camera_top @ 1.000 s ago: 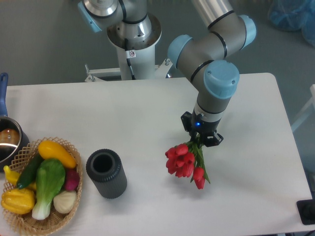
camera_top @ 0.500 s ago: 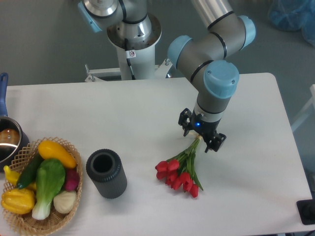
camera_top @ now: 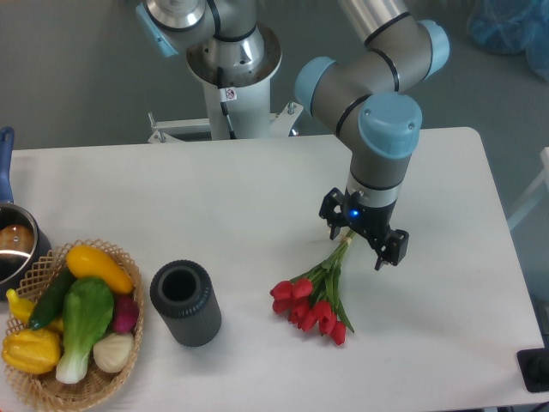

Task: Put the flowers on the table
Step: 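Raise the open gripper up away from the tulips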

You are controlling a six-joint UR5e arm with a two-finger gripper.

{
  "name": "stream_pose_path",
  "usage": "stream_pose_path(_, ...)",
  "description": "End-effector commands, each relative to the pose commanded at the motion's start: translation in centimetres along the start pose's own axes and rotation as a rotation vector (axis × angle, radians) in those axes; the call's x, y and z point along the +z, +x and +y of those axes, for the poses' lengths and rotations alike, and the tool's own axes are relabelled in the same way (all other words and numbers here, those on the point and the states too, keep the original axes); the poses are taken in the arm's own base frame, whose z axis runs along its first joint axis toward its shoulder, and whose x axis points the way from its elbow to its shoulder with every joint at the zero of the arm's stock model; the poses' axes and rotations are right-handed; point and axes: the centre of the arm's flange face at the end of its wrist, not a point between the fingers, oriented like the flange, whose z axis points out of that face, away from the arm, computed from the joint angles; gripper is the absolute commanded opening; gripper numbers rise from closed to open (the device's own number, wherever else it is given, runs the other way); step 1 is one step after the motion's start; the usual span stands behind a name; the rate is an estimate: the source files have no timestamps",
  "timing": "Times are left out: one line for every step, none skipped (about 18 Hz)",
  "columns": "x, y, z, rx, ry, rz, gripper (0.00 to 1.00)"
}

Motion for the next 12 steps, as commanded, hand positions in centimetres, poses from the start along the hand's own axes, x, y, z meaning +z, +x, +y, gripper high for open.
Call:
stream_pose_path(0.0,-0.2,0.5,0.003,-0.001,-0.001,1.0)
stream_pose_path(-0.1,-0.4,0.9,0.01,-0.002,-0.002,1.0)
stream_pose_path(-0.2,-0.5,1.1,0.011,-0.004,-0.004,1.0)
stream_pose_path(-0.4,-0.7,1.3,0.007,-0.007,-0.008,1.0)
stream_pose_path(-0.9,-1.0,2.1,-0.005,-0.009,-0.018,1.0)
stream_pose_path(-1.4,-1.3,2.7,-0.017,-0.01,-0.027,1.0)
stream_pose_path(-1.5,-1.4,2.9,-0.02,-0.01,-0.028,1.0)
stream_pose_path(-1.6,-1.5,3.2,-0.023,-0.013,-0.028,1.0)
stream_pose_path(-1.6,-1.6,3.4,-0.026,-0.013,-0.029,1.0)
stream_pose_path(-1.7,-1.7,3.3,-0.025,-0.013,-0.032,1.0)
stream_pose_path(-1.7,-1.7,3.3,-0.026,-0.014,-0.031,1.0)
stream_pose_path(-1.7,-1.7,3.3,-0.027,-0.014,-0.031,1.0)
